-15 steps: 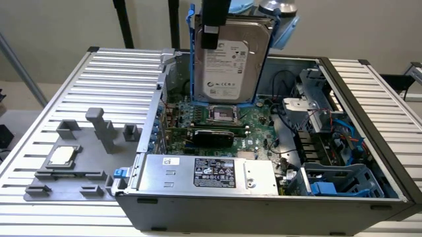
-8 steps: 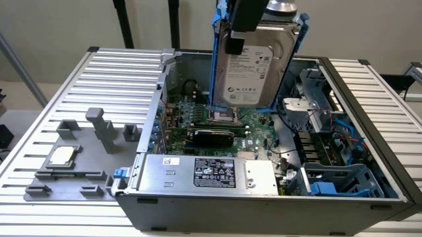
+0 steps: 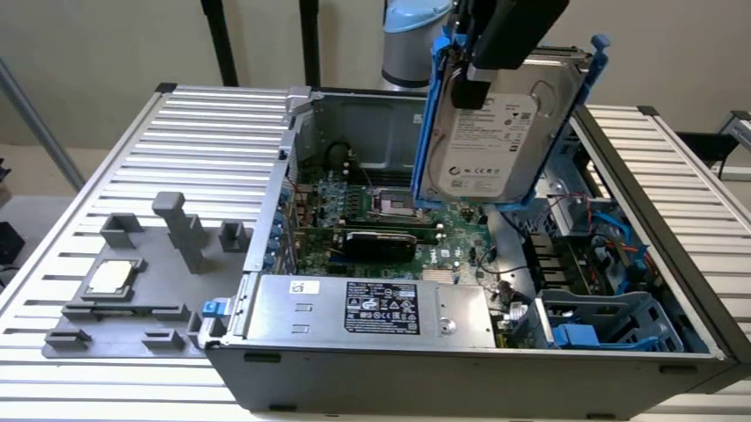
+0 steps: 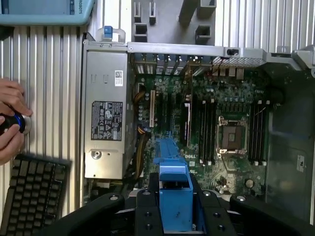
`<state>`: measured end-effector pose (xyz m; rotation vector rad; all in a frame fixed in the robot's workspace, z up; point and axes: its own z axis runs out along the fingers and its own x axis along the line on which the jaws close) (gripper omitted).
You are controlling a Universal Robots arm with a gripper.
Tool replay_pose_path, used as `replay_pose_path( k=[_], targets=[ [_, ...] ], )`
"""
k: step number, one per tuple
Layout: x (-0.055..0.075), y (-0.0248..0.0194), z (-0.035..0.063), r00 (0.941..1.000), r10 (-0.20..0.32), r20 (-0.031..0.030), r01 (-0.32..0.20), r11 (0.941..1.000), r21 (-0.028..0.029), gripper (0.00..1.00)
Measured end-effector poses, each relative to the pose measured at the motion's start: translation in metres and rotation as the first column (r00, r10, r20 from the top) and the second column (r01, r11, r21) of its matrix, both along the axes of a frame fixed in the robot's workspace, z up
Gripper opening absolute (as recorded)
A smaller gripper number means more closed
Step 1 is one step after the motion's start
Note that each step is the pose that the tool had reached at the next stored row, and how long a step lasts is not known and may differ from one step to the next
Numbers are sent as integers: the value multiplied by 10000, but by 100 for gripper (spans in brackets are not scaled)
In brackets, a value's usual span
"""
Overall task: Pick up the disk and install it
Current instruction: 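Pick up the disk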
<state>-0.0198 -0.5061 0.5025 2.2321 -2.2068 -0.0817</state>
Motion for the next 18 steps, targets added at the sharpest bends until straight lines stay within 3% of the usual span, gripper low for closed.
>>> replay_pose_path(
  k=[9, 18],
  targets=[
    [401, -179, -6, 10000, -1, 0, 1, 10000, 1, 33],
    [665, -434, -21, 10000, -1, 0, 1, 10000, 1, 33]
  ],
)
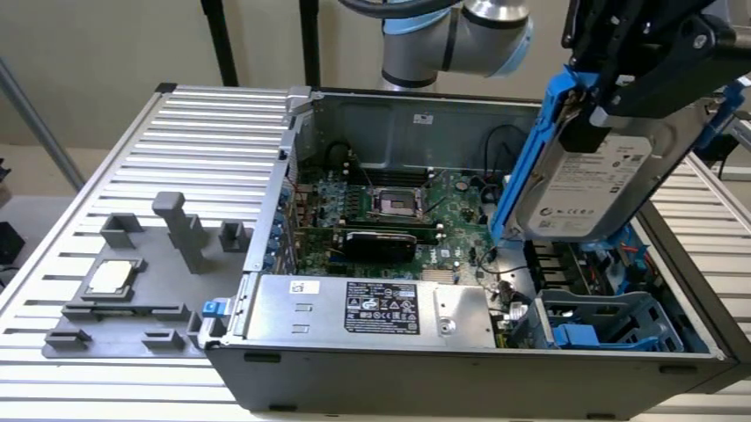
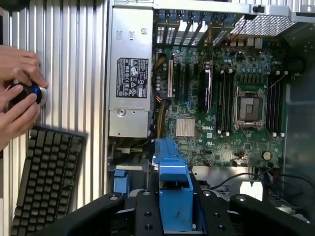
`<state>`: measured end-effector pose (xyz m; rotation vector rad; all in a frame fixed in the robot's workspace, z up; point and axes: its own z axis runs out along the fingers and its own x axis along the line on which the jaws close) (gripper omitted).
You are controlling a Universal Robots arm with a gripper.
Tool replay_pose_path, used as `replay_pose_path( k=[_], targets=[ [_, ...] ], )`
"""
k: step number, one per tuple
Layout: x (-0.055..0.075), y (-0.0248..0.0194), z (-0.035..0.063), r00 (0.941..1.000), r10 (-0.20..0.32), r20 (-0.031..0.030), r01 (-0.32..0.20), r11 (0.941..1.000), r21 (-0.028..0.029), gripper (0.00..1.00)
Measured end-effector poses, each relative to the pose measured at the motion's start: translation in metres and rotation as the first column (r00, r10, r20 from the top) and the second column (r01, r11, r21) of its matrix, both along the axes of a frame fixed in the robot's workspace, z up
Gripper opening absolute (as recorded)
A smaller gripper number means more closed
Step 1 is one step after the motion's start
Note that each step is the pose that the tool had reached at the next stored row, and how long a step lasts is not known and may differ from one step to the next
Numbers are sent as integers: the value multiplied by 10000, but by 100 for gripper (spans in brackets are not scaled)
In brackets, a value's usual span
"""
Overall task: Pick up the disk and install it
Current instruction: 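Pick up the disk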
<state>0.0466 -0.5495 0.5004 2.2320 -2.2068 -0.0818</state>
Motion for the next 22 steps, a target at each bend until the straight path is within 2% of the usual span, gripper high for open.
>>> replay_pose_path(
  k=[8, 10, 17, 19, 22],
  targets=[
    [197, -247, -16, 10000, 0, 0, 0, 10000, 2, 33],
    [271, -291, -21, 10000, -1, 0, 1, 10000, -1, 33],
    [581, -365, -64, 10000, -1, 0, 1, 10000, -1, 33],
    [636, -370, -82, 10000, 0, 0, 0, 10000, 1, 33],
    [651, -371, -86, 10000, -1, 0, 1, 10000, 0, 33]
  ],
)
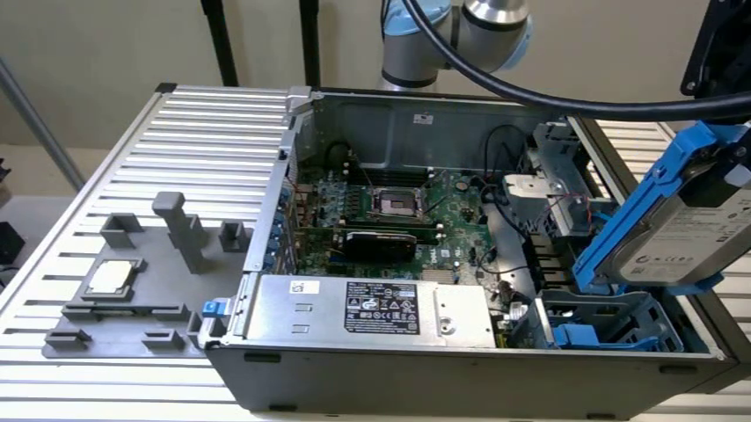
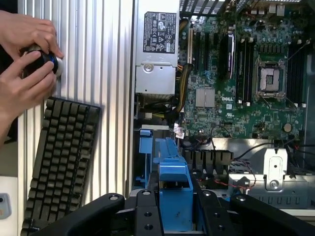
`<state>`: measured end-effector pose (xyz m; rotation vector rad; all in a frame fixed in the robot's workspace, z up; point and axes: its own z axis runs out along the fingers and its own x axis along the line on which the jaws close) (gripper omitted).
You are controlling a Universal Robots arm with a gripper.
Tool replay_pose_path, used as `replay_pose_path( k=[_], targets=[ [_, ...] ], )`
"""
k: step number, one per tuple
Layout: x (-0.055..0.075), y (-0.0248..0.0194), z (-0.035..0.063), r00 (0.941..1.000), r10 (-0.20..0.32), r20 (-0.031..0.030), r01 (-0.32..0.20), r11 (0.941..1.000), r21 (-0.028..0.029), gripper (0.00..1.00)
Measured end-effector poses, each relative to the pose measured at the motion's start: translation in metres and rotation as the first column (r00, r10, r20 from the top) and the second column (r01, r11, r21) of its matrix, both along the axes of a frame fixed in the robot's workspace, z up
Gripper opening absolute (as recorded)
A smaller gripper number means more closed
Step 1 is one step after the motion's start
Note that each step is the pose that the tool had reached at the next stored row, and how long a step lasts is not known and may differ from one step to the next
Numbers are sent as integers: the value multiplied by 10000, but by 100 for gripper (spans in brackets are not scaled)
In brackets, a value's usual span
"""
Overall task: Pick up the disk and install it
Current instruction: 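Pick up the disk, then insert the disk into the insertion slot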
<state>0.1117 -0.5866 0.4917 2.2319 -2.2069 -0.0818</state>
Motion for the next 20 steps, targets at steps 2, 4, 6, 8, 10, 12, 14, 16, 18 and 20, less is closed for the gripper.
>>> replay_pose_path(
  k=[2, 4, 6, 8, 10, 12, 14, 16, 18, 20],
  targets=[
    [0, 0, 0, 10000, 0, 0, 0, 10000, 0, 33],
    [1, 0, 0, 10000, 1, 0, -1, 10000, 0, 33],
    [1, 0, 0, 10000, 0, 0, 0, 10000, 0, 33],
    [1, 0, 0, 10000, 0, 0, 0, 10000, 0, 33],
    [0, 0, 0, 10000, 0, 0, 0, 10000, 0, 33],
    [1, 0, -2, 10000, 0, 0, 0, 10000, 1, 33],
    [0, 0, -13, 10000, 0, 0, 0, 10000, 1, 33],
    [0, -1, -40, 10000, 0, -18, 0, 10000, 1, 33],
    [0, 0, -69, 10000, 1, -38, -1, 10000, -3, 33],
    [0, 0, -100, 10000, 0, -53, 0, 10000, -5, 33]
  ],
)
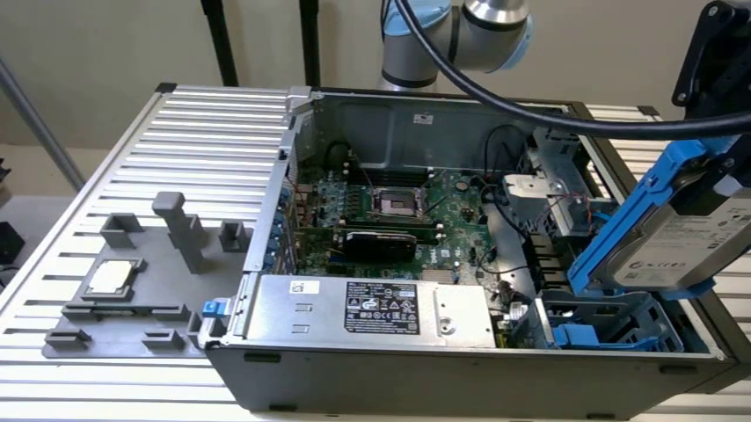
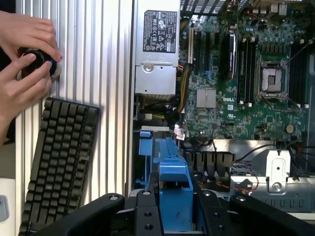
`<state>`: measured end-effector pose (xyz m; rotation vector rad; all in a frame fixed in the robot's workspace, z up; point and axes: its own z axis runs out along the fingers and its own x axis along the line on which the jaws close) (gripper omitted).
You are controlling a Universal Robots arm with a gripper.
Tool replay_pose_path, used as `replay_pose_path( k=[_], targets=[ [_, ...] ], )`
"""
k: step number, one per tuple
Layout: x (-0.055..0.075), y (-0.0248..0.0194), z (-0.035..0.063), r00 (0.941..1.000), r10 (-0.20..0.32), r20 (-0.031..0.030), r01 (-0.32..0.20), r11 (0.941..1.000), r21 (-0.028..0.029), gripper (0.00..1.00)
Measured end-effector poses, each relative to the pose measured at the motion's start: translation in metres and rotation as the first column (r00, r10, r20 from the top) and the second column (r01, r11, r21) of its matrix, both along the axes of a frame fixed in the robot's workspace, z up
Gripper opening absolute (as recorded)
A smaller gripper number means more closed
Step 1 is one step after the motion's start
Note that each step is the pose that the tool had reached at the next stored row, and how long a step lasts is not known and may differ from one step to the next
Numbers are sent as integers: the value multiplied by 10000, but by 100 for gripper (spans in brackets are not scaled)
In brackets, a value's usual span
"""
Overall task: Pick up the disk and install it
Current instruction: 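Insert the disk into the insertion slot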
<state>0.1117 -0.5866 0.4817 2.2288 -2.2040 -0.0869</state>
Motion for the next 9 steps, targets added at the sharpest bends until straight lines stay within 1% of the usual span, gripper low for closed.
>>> replay_pose_path(
  k=[2, 6, 9],
  targets=[
    [0, 1, -26, 10000, 0, -21, 0, 10000, -5, 33],
    [-2, 1, -71, 10000, 0, -83, 0, 10000, -19, 33],
    [-2, 1, -100, 10000, 0, -95, 0, 10000, -20, 33]
  ],
)
